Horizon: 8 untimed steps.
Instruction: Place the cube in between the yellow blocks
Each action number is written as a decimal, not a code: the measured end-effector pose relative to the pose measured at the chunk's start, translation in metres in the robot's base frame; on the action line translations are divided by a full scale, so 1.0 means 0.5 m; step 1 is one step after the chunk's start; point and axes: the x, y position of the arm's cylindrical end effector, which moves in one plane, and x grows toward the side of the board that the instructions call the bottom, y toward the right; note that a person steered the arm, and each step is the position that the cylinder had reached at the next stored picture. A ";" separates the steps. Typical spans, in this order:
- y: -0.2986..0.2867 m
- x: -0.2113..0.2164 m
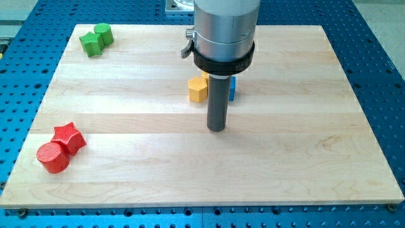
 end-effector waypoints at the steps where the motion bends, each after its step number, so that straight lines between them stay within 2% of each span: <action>1: -0.012 -0.006; 3: -0.028 -0.032; 5: 0.137 -0.038; 6: 0.146 -0.092; 7: 0.108 -0.122; 8: 0.058 -0.122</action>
